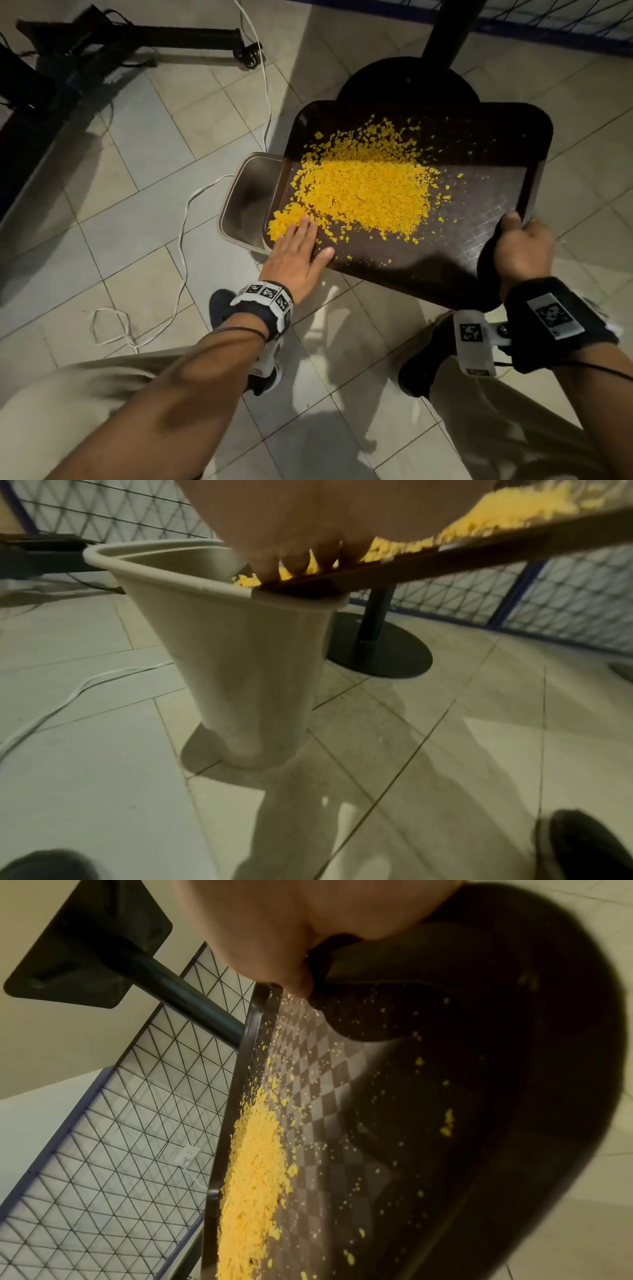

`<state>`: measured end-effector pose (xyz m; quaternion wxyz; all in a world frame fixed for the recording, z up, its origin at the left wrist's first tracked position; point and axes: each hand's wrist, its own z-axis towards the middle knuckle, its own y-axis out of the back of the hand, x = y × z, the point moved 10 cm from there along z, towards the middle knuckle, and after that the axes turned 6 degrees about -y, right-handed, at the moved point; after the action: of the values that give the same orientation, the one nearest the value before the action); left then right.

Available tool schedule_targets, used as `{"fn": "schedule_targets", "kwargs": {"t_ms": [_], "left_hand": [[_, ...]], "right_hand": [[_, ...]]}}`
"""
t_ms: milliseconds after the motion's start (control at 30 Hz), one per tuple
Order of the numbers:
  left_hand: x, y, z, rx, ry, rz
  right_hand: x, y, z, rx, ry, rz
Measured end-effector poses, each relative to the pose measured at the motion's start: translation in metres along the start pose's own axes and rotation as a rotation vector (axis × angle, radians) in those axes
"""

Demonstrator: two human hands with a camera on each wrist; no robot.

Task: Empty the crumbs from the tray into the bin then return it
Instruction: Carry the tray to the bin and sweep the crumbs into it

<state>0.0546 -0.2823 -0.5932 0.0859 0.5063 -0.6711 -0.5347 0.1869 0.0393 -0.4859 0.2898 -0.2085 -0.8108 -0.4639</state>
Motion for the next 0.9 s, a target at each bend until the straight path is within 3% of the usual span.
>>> {"fn": "schedule_targets", "kwargs": {"t_ms": [100,200,300,433,633,733,800,900], "left_hand": [[-0.030,0.011,-0.005,-0.086,-0.005,-0.050],[-0.112,0.014,-0.024,-0.237,-0.294,-0.028],[-0.162,-0.011,-0.040,-0.216,-0.427,0.040],[-0.134,-0.023,-0.034,-0.181,-0.362,0.051],[-0.027,-0.015,-0.026,-0.017,-0.085,0.152],[0.005,0.002,-0.022,-0.022,0.041,0.110],[0.003,0.008,-0.022,-0.029,0.068,0.095],[-0.056,0.007,-0.025,-0.051,-0.090,0.048]], "right_hand": [[0.000,-0.004,-0.002,0.005,0.004,0.001],[0.002,-0.007,-0.002,0.009,0.018,0.014],[0.003,-0.008,-0.001,0.011,0.028,0.023],[-0.001,-0.011,0.006,0.018,0.062,0.048],[0.000,-0.014,0.006,0.026,0.093,0.085],[0.000,-0.015,0.004,0.031,0.101,0.103],[0.002,-0.016,0.002,0.035,0.113,0.114],[0.004,-0.017,0.001,0.051,0.136,0.124]]}}
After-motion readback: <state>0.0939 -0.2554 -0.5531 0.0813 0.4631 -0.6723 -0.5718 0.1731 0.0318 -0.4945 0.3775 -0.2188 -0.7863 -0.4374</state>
